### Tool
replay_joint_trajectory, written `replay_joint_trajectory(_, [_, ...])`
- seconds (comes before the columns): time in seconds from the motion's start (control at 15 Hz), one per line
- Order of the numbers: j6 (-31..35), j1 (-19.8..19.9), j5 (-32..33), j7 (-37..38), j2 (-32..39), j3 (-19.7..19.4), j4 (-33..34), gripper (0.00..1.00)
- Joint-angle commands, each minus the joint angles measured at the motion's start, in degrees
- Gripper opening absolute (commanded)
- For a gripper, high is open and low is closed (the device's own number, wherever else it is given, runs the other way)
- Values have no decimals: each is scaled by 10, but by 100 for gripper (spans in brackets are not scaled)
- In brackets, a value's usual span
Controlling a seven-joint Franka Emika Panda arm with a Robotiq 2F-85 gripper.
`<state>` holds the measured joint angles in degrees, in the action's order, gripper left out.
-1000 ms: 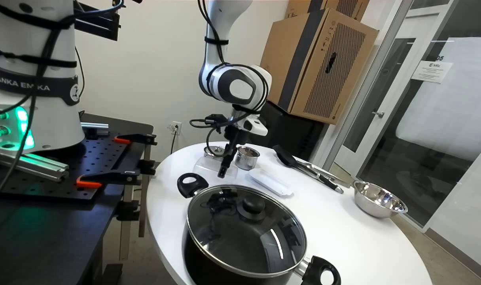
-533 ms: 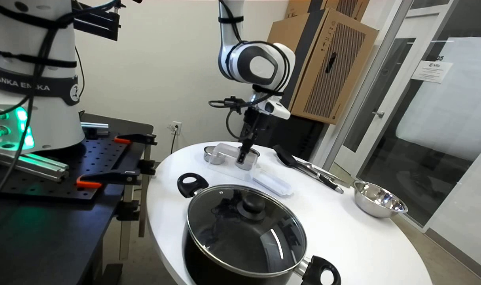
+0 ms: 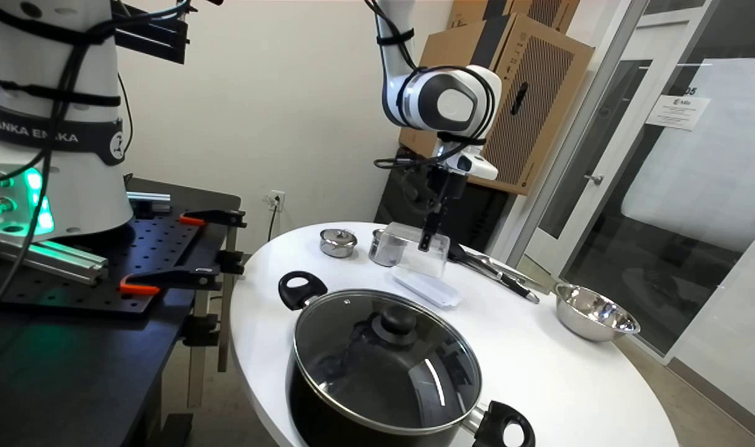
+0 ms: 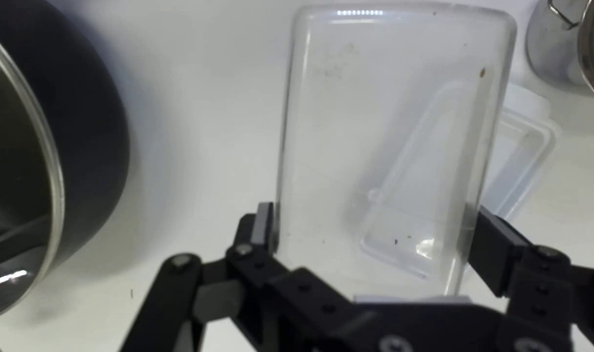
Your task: Move the clear bowl on the top of the white lid
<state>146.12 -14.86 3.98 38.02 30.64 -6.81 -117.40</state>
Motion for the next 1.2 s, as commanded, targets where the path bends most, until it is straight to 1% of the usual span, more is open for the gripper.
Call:
replay_joint_trajectory(0.0, [-2,1,2,4,11,3,12,90])
replay_joint_trajectory(0.33, [-2,3,2,3,11,3,10,90])
replay_joint_trajectory(0.4, [-2,1,1,6,13,5,3,65])
replay_joint_trajectory(0.8, [-31,12,-48,44,59,16,47,65])
replay_joint_trajectory(1.13, [-43,28,-91,68,71,18,84,65])
